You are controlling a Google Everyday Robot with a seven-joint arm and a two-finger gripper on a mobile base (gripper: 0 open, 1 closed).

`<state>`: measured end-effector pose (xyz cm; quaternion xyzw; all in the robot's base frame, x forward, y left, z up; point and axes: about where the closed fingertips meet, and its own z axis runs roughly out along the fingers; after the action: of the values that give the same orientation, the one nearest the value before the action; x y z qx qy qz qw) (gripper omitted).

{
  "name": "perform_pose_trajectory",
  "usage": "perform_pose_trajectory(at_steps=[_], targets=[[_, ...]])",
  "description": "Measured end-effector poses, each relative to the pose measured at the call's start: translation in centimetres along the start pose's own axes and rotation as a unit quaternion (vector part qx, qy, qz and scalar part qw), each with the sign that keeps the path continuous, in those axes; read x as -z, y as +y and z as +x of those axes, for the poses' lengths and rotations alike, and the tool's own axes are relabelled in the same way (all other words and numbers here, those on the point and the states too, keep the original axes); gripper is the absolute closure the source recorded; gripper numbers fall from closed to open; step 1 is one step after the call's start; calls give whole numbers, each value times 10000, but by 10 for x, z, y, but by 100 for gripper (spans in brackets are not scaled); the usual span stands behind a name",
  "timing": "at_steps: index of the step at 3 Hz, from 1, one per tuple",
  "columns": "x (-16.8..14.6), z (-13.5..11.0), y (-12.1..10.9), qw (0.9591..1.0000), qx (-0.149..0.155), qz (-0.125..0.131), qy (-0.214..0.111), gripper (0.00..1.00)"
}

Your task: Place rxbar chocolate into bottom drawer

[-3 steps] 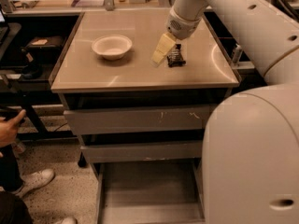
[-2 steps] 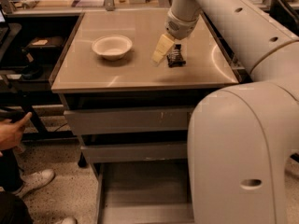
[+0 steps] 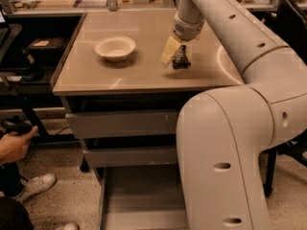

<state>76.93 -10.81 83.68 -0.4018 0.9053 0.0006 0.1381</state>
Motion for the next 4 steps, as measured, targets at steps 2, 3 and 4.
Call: perform_pose_trajectory(at_steps=[2,3,4], targets=[[-28,11,-12,9997,-193,-126,129,0],[-29,11,-12,9997,-193,-128,128,19],[-29,11,-12,9997,-193,-128,128,42]])
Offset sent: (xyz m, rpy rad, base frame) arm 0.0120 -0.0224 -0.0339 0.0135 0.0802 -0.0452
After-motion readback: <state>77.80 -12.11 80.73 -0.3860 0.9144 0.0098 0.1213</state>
